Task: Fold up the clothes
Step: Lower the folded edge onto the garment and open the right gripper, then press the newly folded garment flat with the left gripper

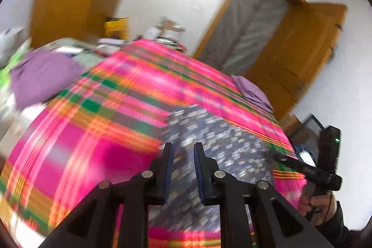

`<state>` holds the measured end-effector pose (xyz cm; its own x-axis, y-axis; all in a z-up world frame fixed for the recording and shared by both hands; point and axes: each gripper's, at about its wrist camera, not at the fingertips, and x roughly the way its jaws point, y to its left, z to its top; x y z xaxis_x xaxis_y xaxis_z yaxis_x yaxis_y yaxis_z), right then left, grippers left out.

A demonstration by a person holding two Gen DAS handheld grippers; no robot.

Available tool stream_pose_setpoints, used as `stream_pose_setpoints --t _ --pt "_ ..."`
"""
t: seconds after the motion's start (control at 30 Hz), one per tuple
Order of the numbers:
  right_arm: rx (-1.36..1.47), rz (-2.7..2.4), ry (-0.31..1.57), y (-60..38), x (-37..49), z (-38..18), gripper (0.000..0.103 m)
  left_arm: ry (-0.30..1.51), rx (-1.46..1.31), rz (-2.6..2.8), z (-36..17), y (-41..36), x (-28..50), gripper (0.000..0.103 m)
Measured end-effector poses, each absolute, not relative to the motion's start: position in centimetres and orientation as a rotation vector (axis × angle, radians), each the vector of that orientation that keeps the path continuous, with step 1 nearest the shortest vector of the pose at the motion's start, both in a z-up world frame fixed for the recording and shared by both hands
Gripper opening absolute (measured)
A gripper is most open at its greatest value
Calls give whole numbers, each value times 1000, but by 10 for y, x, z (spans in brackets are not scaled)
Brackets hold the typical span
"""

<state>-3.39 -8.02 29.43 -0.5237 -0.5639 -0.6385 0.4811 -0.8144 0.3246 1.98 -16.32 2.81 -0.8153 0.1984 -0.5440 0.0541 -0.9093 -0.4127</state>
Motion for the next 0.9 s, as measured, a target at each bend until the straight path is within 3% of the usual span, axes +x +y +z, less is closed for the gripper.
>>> stream_pose_setpoints --t 0.1,0.23,0.9 --pt "1005 -2331 -106 -86 -36 295 24 -468 -992 2858 28 -139 -19 18" --pt "988 -2357 -50 -95 -44 297 22 -365 -1105 2873 9 -128 -52 18" --pt "1055 -2333 30 -111 -79 268 19 -489 -1127 2843 -20 -145 -61 9"
